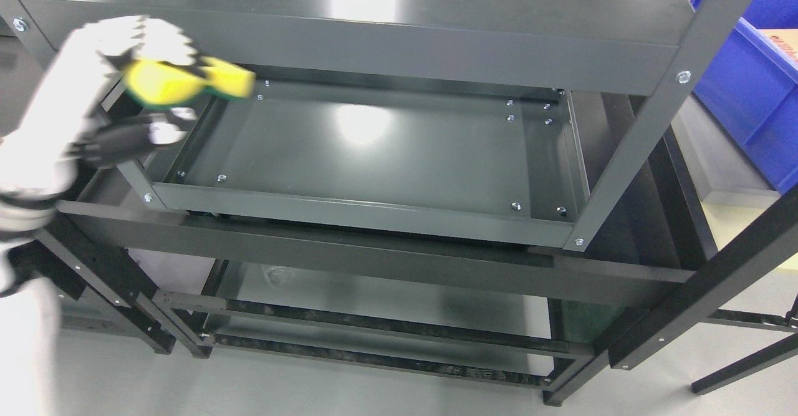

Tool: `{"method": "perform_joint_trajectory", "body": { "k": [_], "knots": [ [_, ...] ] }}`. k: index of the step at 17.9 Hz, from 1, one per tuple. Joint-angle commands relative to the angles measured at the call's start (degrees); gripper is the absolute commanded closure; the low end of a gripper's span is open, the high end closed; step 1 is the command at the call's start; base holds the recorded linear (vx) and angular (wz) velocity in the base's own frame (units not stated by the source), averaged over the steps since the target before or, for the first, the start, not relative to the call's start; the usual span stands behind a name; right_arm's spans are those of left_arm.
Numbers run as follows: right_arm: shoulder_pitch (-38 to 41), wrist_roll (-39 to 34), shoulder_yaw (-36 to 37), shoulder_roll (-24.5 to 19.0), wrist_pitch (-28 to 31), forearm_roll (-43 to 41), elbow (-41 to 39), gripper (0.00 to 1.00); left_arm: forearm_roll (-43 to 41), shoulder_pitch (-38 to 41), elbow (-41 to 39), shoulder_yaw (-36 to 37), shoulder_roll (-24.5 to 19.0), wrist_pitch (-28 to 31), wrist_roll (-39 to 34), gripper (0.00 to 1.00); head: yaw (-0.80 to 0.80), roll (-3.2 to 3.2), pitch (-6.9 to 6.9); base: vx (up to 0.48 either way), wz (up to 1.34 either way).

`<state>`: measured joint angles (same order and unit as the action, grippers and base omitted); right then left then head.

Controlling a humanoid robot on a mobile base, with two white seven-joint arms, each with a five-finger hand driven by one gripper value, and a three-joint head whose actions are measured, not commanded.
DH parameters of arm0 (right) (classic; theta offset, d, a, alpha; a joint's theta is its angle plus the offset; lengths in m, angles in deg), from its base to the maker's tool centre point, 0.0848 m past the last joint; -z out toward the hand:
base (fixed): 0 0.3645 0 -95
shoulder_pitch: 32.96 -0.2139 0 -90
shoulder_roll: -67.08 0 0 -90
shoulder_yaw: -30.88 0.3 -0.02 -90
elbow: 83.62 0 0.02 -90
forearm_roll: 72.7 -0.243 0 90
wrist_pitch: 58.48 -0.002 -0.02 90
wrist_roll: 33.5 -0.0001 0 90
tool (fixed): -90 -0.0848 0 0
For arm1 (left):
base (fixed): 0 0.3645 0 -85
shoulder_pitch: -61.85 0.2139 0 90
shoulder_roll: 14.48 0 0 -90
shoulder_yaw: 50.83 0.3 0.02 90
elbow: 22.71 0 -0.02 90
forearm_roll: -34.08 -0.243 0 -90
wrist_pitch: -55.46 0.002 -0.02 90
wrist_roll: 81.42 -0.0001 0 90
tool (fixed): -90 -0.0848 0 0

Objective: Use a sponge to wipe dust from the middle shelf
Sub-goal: 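Sweep the sponge across the shelf surface toward the near side with the left hand, then push the sponge back across the shelf toward the far corner with the left hand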

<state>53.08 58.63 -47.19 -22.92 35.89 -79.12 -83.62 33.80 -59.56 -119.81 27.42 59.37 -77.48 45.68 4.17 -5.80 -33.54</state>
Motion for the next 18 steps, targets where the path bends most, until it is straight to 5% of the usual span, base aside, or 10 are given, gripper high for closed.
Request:
{"method": "perform_joint_trajectory", "body": {
  "k": [1,6,12,18],
  "knots": [
    [0.0,0.0,-0.1,1.0,0.0,0.0,-1.0,0.0,-11.3,-6.8,2.8,30.4,15.1,1.5,-3.5,0.85,0.0,0.0,0.0,0.0,0.0],
    [0.0,0.0,0.0,1.0,0.0,0.0,-1.0,0.0,-12.4,-15.3,8.6,40.1,15.1,6.8,-14.8,0.84,0.0,0.0,0.0,0.0,0.0],
    [0.0,0.0,0.0,1.0,0.0,0.0,-1.0,0.0,-12.1,-21.8,13.6,56.6,15.1,9.7,-18.9,0.84,0.0,0.0,0.0,0.002,-0.01],
    [0.0,0.0,0.0,1.0,0.0,0.0,-1.0,0.0,-11.8,-19.8,13.3,60.0,15.1,9.0,-18.9,0.83,0.0,0.0,0.0,0.002,-0.1]
  ]
}}
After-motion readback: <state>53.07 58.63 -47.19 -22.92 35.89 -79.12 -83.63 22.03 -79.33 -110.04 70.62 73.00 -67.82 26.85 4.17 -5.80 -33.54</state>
